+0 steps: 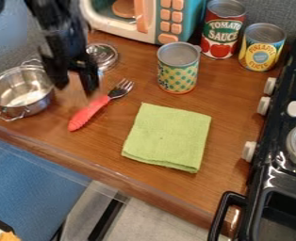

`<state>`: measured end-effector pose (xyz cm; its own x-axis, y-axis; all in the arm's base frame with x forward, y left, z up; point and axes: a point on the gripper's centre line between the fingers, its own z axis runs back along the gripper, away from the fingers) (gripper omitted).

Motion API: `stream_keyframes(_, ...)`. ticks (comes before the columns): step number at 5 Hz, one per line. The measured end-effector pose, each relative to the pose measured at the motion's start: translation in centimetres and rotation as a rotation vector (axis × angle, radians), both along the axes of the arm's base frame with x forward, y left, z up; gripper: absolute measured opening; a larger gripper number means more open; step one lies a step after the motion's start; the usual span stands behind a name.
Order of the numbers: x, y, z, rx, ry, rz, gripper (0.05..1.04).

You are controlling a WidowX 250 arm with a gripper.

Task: Move the red spatula on top of the green cloth

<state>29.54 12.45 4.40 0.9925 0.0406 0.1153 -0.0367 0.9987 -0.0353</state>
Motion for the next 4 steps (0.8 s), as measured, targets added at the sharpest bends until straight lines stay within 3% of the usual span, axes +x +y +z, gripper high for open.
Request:
stream_keyframes(2, -1.1, -1.2, -0.5, 0.034, -0.02, -0.05, 0.999)
stream_keyframes(4, -1.3, -2.8, 1.0, 0.0, -0.052, -0.066, 0.997)
